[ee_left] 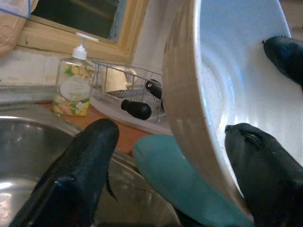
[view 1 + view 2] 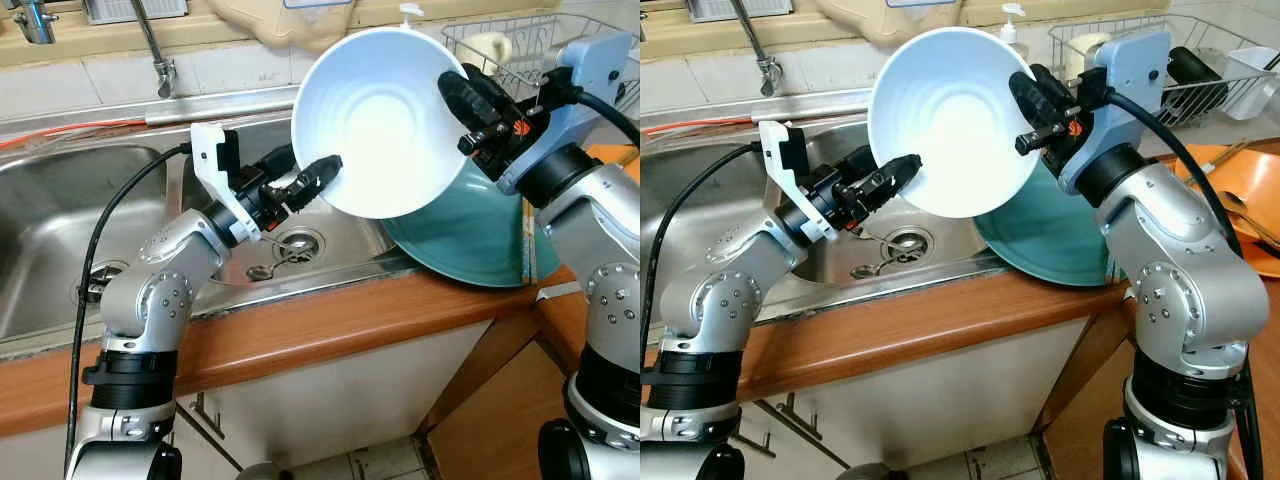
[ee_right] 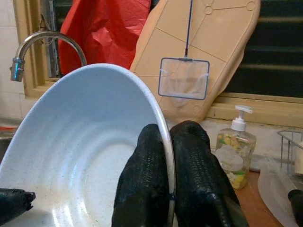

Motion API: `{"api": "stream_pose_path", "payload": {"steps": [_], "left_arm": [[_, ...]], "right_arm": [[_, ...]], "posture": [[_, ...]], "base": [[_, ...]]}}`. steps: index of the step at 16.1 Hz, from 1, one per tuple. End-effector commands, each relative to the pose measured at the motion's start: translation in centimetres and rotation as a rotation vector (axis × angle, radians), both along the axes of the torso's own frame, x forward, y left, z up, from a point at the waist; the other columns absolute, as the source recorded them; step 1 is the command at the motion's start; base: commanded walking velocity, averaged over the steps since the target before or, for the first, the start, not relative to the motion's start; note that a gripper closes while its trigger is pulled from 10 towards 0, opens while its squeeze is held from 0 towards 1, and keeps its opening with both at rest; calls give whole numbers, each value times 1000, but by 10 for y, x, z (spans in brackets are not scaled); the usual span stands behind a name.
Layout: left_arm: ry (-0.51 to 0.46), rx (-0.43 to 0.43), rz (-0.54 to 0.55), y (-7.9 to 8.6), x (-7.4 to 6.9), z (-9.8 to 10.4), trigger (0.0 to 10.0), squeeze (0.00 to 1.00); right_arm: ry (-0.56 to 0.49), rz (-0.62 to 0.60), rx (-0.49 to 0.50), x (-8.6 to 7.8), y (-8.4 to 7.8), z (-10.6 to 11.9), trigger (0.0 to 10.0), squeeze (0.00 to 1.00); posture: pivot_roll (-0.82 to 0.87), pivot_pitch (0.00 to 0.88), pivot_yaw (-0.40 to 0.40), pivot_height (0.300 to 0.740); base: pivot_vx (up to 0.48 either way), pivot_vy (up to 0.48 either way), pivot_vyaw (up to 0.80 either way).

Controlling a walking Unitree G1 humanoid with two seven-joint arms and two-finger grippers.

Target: Kitchen organization

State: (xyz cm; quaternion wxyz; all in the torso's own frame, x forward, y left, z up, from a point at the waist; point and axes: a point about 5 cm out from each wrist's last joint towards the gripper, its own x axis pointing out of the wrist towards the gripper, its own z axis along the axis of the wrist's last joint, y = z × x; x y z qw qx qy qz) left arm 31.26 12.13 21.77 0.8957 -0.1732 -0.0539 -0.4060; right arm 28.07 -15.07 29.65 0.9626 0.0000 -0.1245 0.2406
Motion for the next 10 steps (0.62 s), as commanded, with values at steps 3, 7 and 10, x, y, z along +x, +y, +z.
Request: {"api": "stream_pose_path", "payload": {"steps": [3,7,10], "left_arm": [[7,10,37,4,5,0,0,0],[5,15,81,3,11,-2,0,0],[0,18,110,4,13,-2,0,0]], "right_arm": [[-65,33,50,-10,3,7,0,0],[-64,43,62,-11,8,6,0,0],[-62,20,55,-9,7,5,0,0]], "posture": [[-83,0,95,740],[-85,0,95,740],[-87,0,91,740]], "base": [[0,0,0],[0,0,0],[0,0,0]]}}
